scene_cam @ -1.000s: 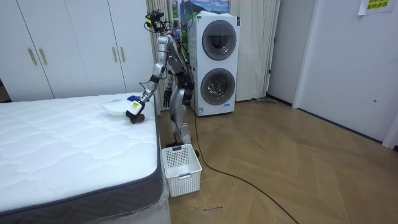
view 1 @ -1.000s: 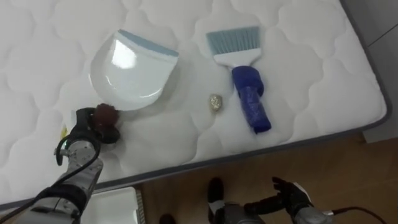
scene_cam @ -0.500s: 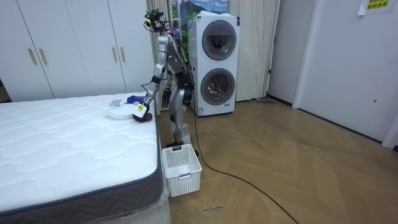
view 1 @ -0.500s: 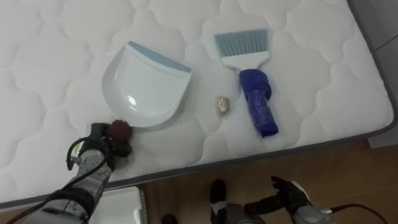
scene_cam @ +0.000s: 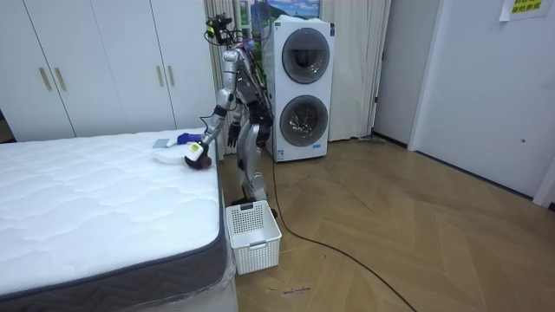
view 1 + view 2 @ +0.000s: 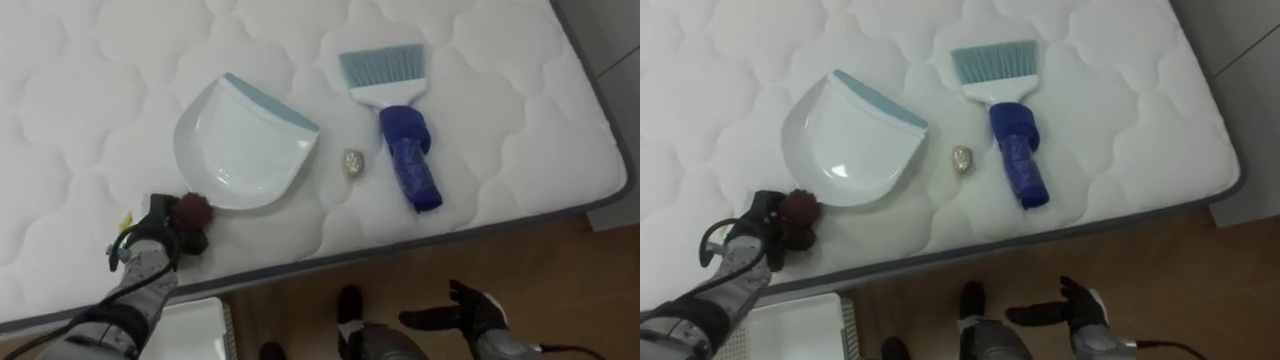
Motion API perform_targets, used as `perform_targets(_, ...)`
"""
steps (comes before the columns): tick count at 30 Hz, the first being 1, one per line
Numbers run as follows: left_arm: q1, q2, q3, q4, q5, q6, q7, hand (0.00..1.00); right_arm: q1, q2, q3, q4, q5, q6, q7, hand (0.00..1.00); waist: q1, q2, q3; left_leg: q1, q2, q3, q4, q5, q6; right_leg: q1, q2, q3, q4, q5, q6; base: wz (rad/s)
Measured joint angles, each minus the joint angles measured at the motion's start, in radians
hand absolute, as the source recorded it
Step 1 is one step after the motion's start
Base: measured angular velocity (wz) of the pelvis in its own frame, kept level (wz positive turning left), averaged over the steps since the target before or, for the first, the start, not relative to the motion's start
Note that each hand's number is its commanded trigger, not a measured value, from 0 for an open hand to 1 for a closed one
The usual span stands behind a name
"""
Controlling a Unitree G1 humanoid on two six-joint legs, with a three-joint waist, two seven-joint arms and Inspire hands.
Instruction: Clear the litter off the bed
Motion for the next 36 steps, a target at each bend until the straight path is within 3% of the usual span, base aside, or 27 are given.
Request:
perform_targets(3,0.019,0.013,-0.051,-0.023,0.047,-0.013,0.071,1.0,-0.001,-0.035,-0.095,-0.049,0.153,-0.014,-0.064,0.0,-0.001,0.006,-0.0031,-0.011,-0.006,0.009,0.003,0.002,0.005,-0.02,-0.016,0.002,0.017,0.0,0.0,-0.02)
perform_targets(8,0.065,0.015,-0.051,-0.049,0.141,-0.023,0.131,1.0,-0.05,-0.065,-0.203,-0.076,0.25,-0.042,-0.148,0.0,0.004,0.006,-0.0058,-0.001,-0.009,0.029,0.004,0.003,0.009,-0.025,-0.015,0.025,0.028,0.0,0.003,-0.09)
perform_targets(10,0.079,0.016,-0.052,-0.055,0.171,-0.028,0.15,1.0,-0.067,-0.078,-0.22,-0.093,0.263,-0.056,-0.186,0.0,0.011,0.005,-0.009,-0.002,-0.009,0.034,0.004,0.004,0.01,-0.025,-0.015,0.029,0.031,0.001,0.003,-0.06)
perform_targets(12,0.114,0.03,-0.082,-0.07,0.171,-0.038,0.172,1.0,-0.072,-0.094,-0.219,-0.143,0.274,-0.076,-0.229,0.0,0.012,0.005,-0.0173,0.002,-0.013,0.042,0.004,0.004,0.01,-0.025,-0.013,0.035,0.033,0.002,0.003,-0.08)
perform_targets(17,0.144,0.052,-0.1,-0.075,0.214,-0.049,0.193,1.0,-0.069,-0.111,-0.233,-0.246,0.268,-0.108,-0.324,0.0,0.014,0.002,-0.0215,0.002,-0.017,0.042,0.006,0.004,0.011,-0.028,-0.017,0.039,0.039,0.002,0.004,0.0)
perform_targets(19,0.151,0.066,-0.103,-0.088,0.24,-0.062,0.193,1.0,-0.07,-0.111,-0.254,-0.272,0.253,-0.128,-0.359,0.0,0.017,0.002,-0.0297,-0.002,-0.018,0.042,0.009,0.004,0.011,-0.035,-0.016,0.042,0.04,0.003,0.005,0.0)
perform_targets(21,0.161,0.082,-0.103,-0.099,0.265,-0.069,0.193,1.0,-0.07,-0.114,-0.266,-0.313,0.212,-0.143,-0.412,0.0,0.024,0.002,-0.0322,-0.002,-0.019,0.045,0.009,0.004,0.012,-0.039,-0.016,0.051,0.043,0.006,0.007,-0.02)
perform_targets(28,0.182,0.113,-0.114,-0.128,0.308,-0.068,0.19,1.0,-0.078,-0.116,-0.256,-0.421,0.05,-0.179,-0.558,0.0,0.033,0.001,-0.0325,-0.02,-0.01,0.055,0.016,0.004,0.014,-0.059,-0.018,0.052,0.043,0.011,0.005,-0.03)
perform_targets(31,0.188,0.116,-0.126,-0.121,0.306,-0.065,0.185,1.0,-0.084,-0.12,-0.256,-0.461,-0.096,-0.195,-0.61,0.0,0.03,0.001,-0.0325,-0.021,-0.012,0.055,0.011,0.006,0.017,-0.062,-0.028,0.048,0.048,0.008,0.004,0.03)
perform_targets(36,0.178,0.116,-0.138,-0.115,0.306,-0.043,0.106,1.0,-0.156,-0.124,-0.218,-0.499,-0.214,-0.195,-0.652,0.0,0.032,-0.004,-0.0299,-0.021,-0.021,0.054,0.01,0.007,0.018,-0.072,-0.035,0.056,0.066,0.002,0.007,0.0)
